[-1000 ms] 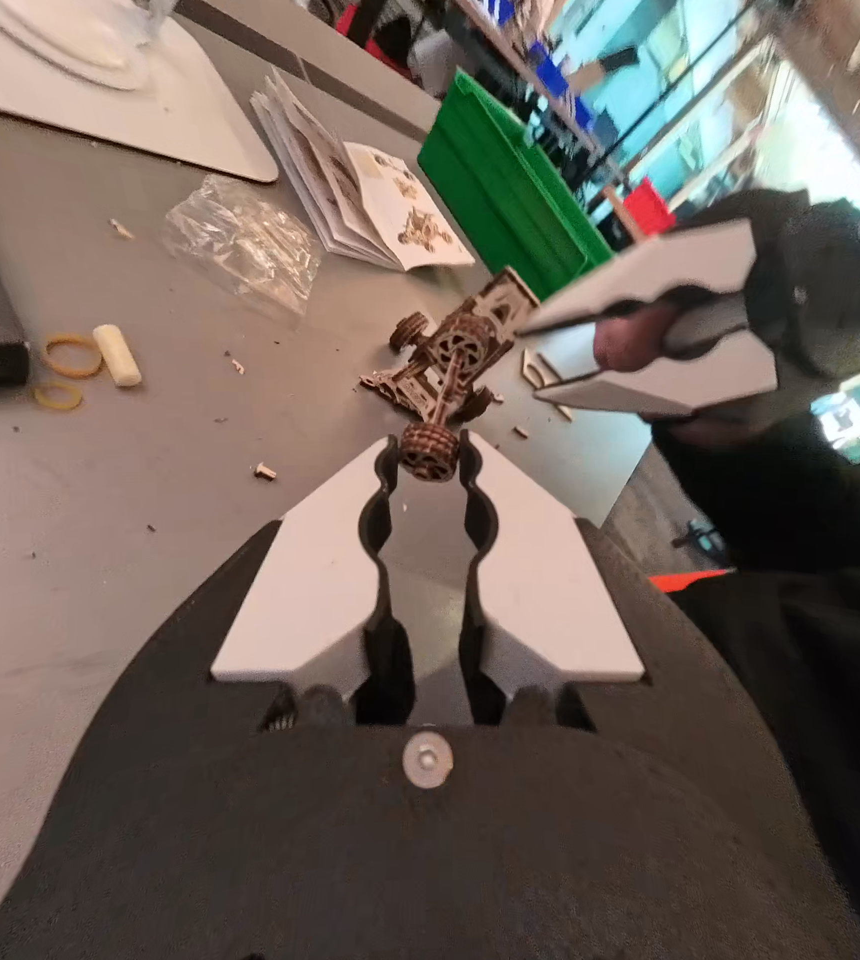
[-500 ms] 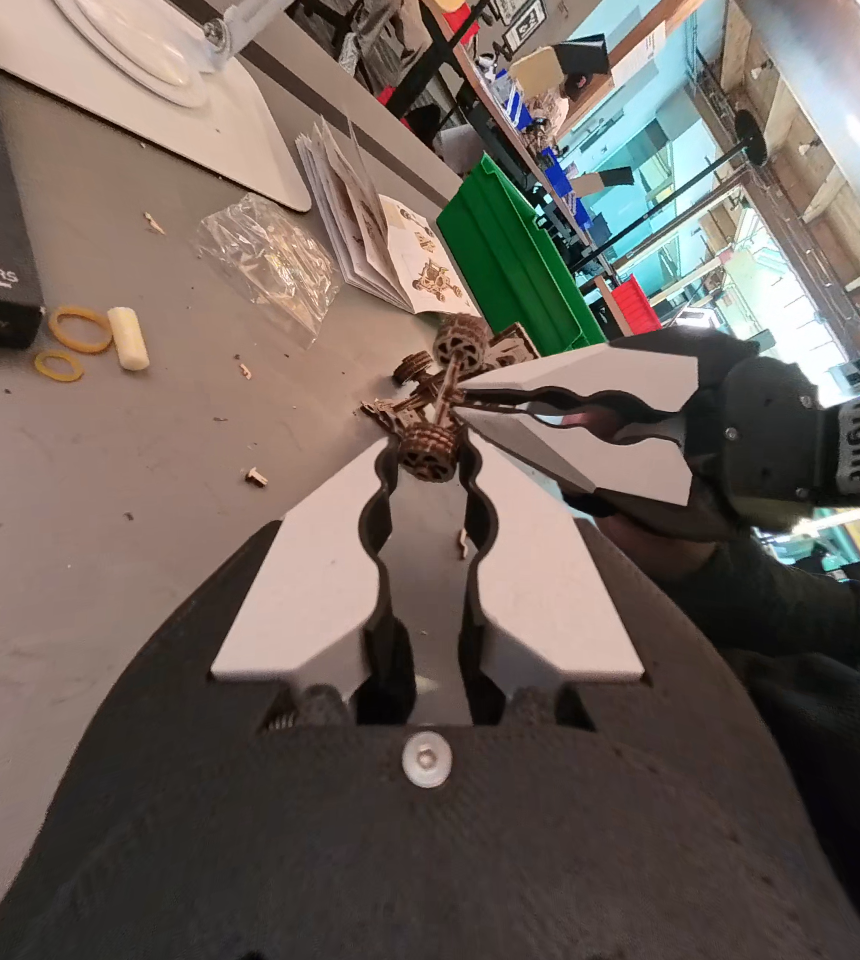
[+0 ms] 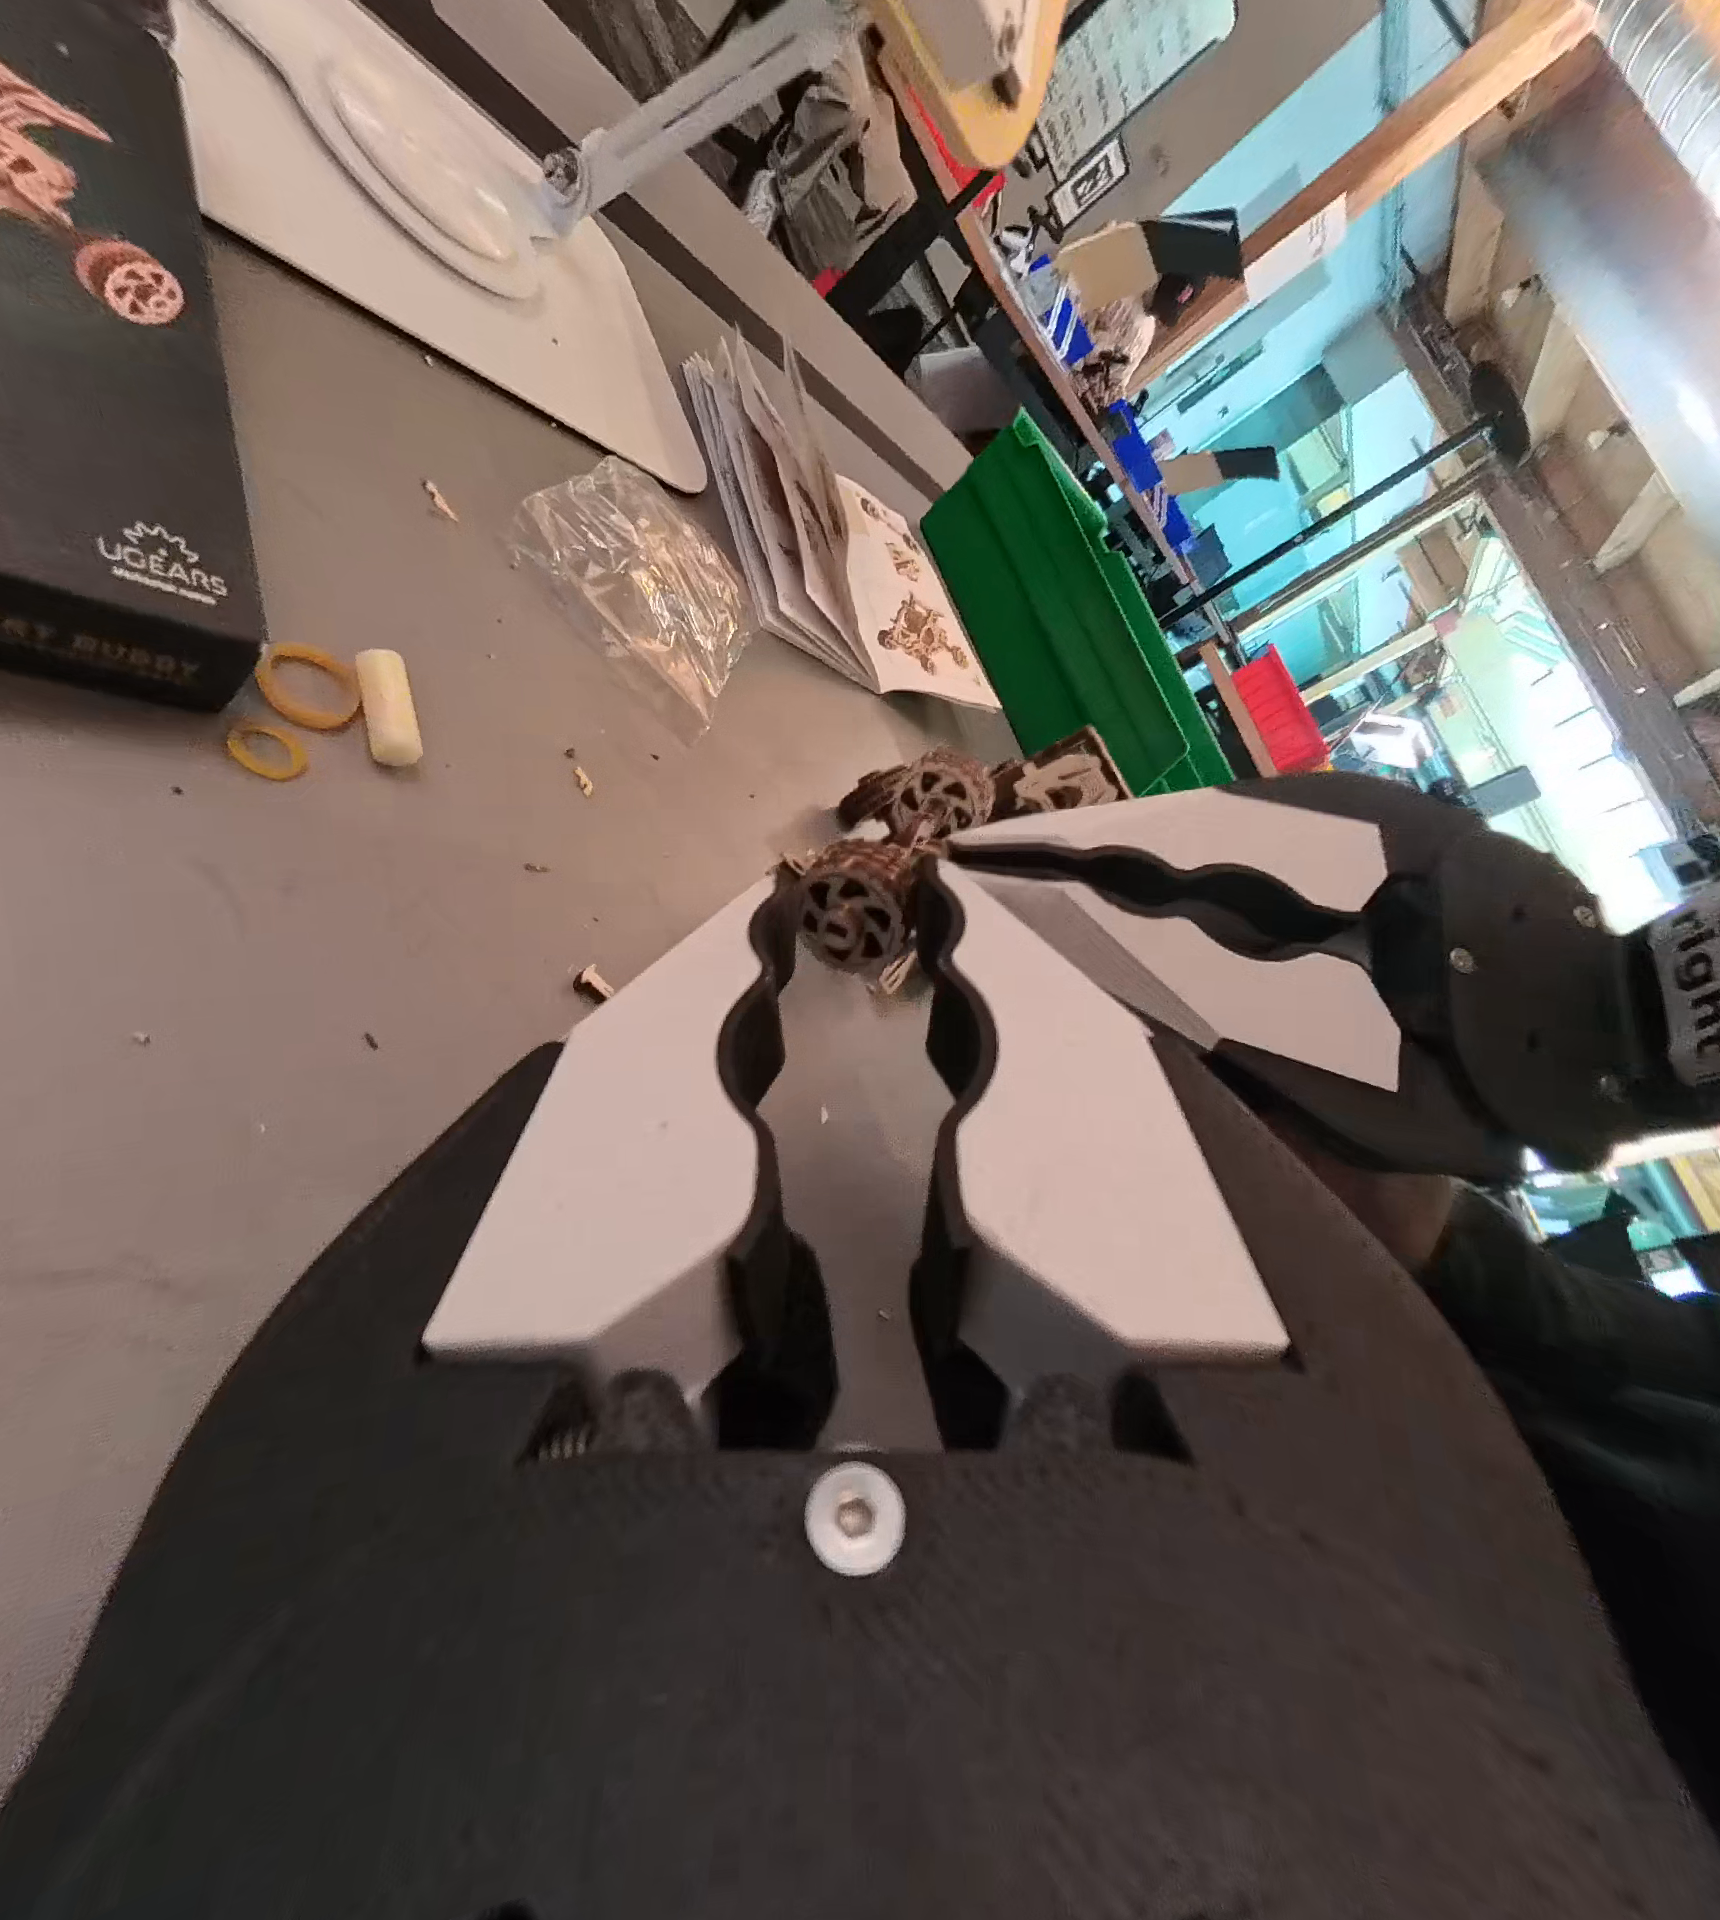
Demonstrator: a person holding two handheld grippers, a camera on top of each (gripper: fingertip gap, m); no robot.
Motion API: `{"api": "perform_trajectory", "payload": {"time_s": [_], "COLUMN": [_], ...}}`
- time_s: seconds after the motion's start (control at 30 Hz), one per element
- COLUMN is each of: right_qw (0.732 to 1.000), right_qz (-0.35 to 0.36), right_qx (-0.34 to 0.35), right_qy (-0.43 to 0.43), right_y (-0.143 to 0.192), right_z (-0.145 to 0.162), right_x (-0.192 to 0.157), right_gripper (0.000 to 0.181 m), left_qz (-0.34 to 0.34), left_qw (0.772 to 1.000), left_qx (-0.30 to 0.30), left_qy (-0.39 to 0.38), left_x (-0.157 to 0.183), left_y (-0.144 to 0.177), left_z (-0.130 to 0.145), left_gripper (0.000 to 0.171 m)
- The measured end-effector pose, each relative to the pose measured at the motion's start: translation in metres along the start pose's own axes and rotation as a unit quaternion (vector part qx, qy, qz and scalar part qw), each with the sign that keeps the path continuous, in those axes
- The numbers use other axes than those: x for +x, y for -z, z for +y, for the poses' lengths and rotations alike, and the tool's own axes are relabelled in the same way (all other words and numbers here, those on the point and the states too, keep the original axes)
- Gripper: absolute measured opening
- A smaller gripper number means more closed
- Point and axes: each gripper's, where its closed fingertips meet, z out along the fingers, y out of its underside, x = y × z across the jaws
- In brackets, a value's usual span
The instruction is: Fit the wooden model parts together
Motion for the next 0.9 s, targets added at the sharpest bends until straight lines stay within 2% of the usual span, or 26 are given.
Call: {"api": "perform_trajectory", "payload": {"time_s": [0.07, 0.1, 0.13, 0.17, 0.2, 0.23, 0.27, 0.3, 0.37, 0.47, 0.57, 0.63, 0.7, 0.8, 0.9], "right_qw": [0.999, 0.994, 0.975, 0.947, 0.925, 0.931, 0.949, 0.948, 0.923, 0.865, 0.882, 0.897, 0.897, 0.884, 0.903], "right_qz": [-0.017, -0.048, -0.092, -0.124, -0.139, -0.126, -0.112, -0.126, -0.184, -0.247, -0.259, -0.248, -0.258, -0.271, -0.222], "right_qx": [0.008, 0.024, 0.047, 0.076, 0.092, 0.09, 0.08, 0.089, 0.126, 0.12, 0.021, -0.019, -0.064, -0.098, -0.129], "right_qy": [-0.03, -0.095, -0.195, -0.286, -0.342, -0.33, -0.285, -0.279, -0.312, -0.42, -0.393, -0.367, -0.353, -0.367, -0.346], "right_y": [0.0, 0.001, 0.001, 0.003, 0.004, 0.005, 0.005, 0.007, 0.013, 0.013, 0.002, -0.004, -0.011, -0.021, -0.031], "right_z": [-0.001, -0.003, -0.006, -0.008, -0.007, -0.005, -0.005, -0.011, -0.023, -0.009, 0.024, 0.035, 0.044, 0.055, 0.071], "right_x": [-0.002, -0.003, -0.001, 0.006, 0.014, 0.018, 0.017, 0.012, 0.007, 0.011, -0.016, -0.029, -0.045, -0.058, -0.051], "right_gripper": [0.0, 0.0, 0.0, 0.0, 0.0, 0.0, 0.0, 0.0, 0.0, 0.0, 0.0, 0.0, 0.0, 0.0, 0.001], "left_qz": [-0.002, 0.003, 0.001, -0.03, -0.04, -0.027, -0.024, -0.029, -0.029, -0.046, -0.08, -0.092, -0.099, -0.093, -0.094], "left_qw": [1.0, 1.0, 1.0, 0.999, 0.999, 0.999, 0.999, 0.999, 0.999, 0.998, 0.995, 0.994, 0.993, 0.994, 0.994], "left_qx": [0.007, 0.013, 0.016, 0.022, 0.024, 0.033, 0.034, 0.027, 0.017, 0.006, -0.021, -0.025, -0.034, -0.041, -0.045], "left_qy": [-0.004, -0.002, -0.002, -0.013, -0.01, 0.009, 0.001, -0.029, -0.043, -0.029, -0.05, -0.05, -0.046, -0.039, -0.046], "left_x": [-0.001, 0.0, 0.0, -0.01, -0.018, -0.019, -0.015, -0.01, -0.007, -0.02, -0.034, -0.041, -0.049, -0.051, -0.052], "left_y": [0.002, 0.003, 0.004, 0.006, 0.01, 0.013, 0.013, 0.012, 0.009, 0.019, 0.033, 0.042, 0.046, 0.046, 0.046], "left_z": [-0.003, -0.006, -0.008, -0.01, -0.011, -0.015, -0.019, -0.02, -0.017, -0.015, -0.011, -0.012, -0.011, -0.008, -0.007], "left_gripper": [0.02, 0.02, 0.02, 0.02, 0.02, 0.02, 0.019, 0.02, 0.02, 0.02, 0.02, 0.02, 0.02, 0.02, 0.02]}}
